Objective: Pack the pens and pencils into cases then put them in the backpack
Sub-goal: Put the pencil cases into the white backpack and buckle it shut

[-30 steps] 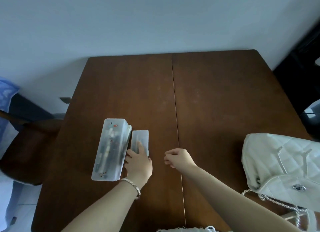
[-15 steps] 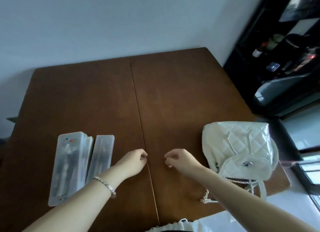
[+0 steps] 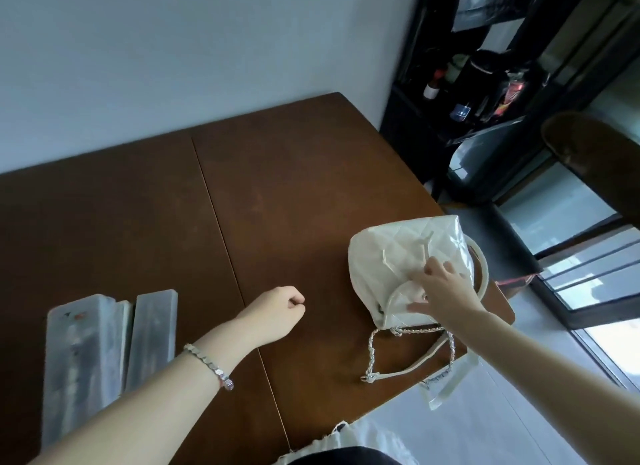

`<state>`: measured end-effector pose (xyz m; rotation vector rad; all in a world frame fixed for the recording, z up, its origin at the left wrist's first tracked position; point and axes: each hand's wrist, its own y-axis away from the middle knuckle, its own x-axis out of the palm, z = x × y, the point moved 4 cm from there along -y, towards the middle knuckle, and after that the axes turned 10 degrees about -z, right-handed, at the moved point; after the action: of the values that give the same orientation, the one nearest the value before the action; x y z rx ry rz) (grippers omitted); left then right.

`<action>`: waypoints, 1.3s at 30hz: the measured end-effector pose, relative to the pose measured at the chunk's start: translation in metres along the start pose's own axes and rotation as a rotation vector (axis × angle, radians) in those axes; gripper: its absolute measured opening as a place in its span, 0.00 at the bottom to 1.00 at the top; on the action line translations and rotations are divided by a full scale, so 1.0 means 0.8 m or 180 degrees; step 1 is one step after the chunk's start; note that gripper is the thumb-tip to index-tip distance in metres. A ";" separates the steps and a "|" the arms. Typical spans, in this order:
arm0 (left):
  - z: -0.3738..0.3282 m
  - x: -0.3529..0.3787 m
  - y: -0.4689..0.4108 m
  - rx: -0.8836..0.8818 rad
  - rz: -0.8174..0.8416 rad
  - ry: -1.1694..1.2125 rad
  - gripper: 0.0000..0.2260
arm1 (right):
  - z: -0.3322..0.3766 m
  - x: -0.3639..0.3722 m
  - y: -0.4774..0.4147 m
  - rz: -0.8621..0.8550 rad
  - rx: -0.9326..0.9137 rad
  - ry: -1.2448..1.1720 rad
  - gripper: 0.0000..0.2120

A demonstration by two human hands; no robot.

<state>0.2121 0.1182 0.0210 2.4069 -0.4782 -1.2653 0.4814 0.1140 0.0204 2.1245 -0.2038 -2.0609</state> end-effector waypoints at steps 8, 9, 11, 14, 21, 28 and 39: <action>-0.013 -0.010 0.030 0.0250 -0.0244 0.0503 0.12 | 0.020 -0.036 -0.018 0.0386 -0.0438 -0.0493 0.18; -0.023 -0.017 0.035 0.0383 -0.0349 0.0617 0.11 | 0.033 -0.050 -0.020 0.0427 -0.0516 -0.0567 0.18; -0.045 -0.034 0.051 0.0649 -0.0537 0.0842 0.12 | 0.062 -0.082 -0.020 0.0506 -0.0685 -0.0781 0.17; -0.066 -0.062 0.079 0.0847 -0.0656 0.1066 0.13 | 0.111 -0.130 -0.014 0.0735 -0.1211 -0.0942 0.20; -0.017 -0.099 0.088 0.0229 -0.0719 0.0549 0.25 | 0.215 -0.142 -0.013 0.1686 -0.1425 -0.2124 0.09; 0.083 -0.050 0.068 -0.0953 -0.0761 0.0956 0.22 | 0.273 -0.064 -0.024 0.0654 -0.1066 -0.2159 0.07; 0.107 -0.036 0.054 -0.1108 -0.0827 0.0857 0.23 | 0.262 -0.050 0.026 -0.0076 -0.0655 -0.1871 0.12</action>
<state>0.1202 0.0790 0.0171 2.3346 0.1280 -0.9979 0.2714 0.0961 0.0584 1.3703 -0.0344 -2.5400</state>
